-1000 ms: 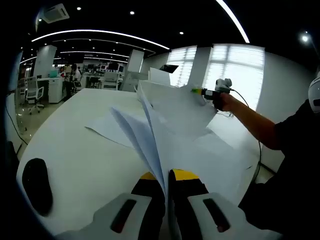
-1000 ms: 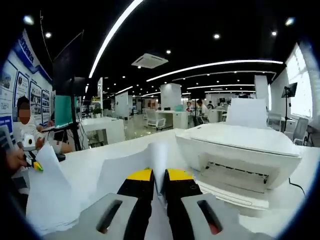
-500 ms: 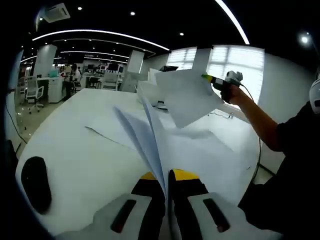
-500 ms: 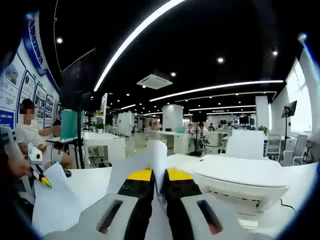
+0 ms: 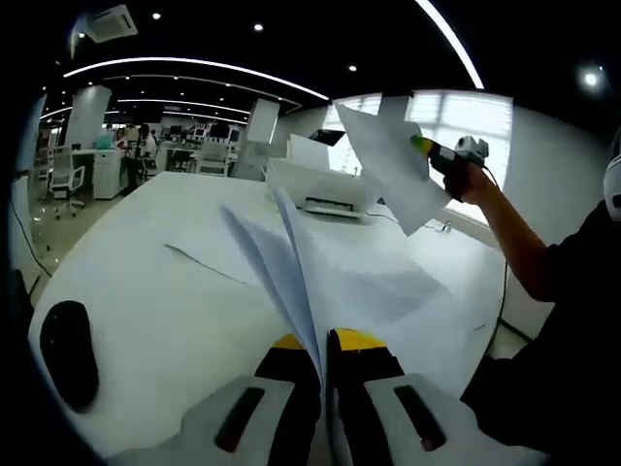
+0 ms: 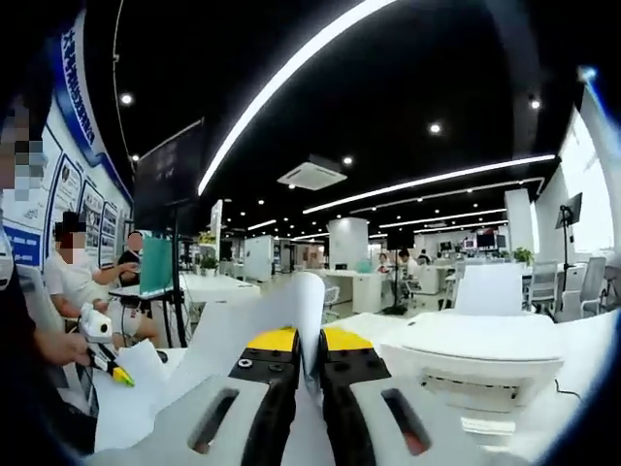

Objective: Organize the stack of printing papers by aligning and flattening the scattered papers on the table

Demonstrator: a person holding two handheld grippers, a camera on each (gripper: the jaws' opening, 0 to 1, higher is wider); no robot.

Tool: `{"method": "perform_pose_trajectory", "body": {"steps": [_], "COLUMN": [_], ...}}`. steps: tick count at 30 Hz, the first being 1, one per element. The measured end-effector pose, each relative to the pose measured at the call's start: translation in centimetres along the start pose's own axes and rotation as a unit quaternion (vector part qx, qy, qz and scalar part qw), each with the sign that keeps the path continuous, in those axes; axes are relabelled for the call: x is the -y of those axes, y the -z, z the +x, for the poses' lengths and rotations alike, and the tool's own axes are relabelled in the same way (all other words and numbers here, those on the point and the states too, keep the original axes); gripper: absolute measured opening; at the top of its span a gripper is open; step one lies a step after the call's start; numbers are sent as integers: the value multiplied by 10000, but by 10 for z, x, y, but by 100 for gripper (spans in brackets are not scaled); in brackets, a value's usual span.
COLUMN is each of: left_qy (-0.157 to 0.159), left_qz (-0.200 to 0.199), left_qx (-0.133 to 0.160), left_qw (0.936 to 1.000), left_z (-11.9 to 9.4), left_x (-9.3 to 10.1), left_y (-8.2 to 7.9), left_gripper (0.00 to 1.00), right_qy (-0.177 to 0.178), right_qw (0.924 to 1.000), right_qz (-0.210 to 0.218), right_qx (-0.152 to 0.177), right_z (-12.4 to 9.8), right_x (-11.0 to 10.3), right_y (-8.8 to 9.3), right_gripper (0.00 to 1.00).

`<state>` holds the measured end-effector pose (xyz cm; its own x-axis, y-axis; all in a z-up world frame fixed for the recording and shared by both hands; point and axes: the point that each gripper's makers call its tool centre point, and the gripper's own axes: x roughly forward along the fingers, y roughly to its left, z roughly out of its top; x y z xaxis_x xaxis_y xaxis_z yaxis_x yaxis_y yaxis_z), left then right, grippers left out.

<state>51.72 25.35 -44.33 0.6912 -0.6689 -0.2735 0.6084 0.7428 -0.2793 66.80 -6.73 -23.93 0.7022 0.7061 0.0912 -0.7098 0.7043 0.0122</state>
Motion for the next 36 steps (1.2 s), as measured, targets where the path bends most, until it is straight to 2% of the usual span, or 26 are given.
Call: {"method": "perform_pose_trajectory", "body": {"steps": [4, 11, 24, 36], "left_qy": [-5, -26, -39, -48], "left_qz": [-30, -61, -106, -115], "left_qx": [15, 34, 58, 60], "left_qw": [10000, 10000, 9999, 9999], "left_z": [-3, -4, -2, -2], "left_x": [-6, -5, 0, 2], "left_y": [0, 2, 4, 4], "left_gripper": [8, 8, 8, 8], "right_qy": [-57, -64, -35, 132], "right_qw": [9998, 9984, 9917, 9879], "right_qz": [206, 540, 1217, 1456], "right_qx": [-44, -156, -415, -522], "right_z": [-6, -17, -35, -42], "right_x": [-8, -19, -46, -52], "right_y": [14, 42, 108, 138], "right_gripper": [4, 4, 5, 5]}}
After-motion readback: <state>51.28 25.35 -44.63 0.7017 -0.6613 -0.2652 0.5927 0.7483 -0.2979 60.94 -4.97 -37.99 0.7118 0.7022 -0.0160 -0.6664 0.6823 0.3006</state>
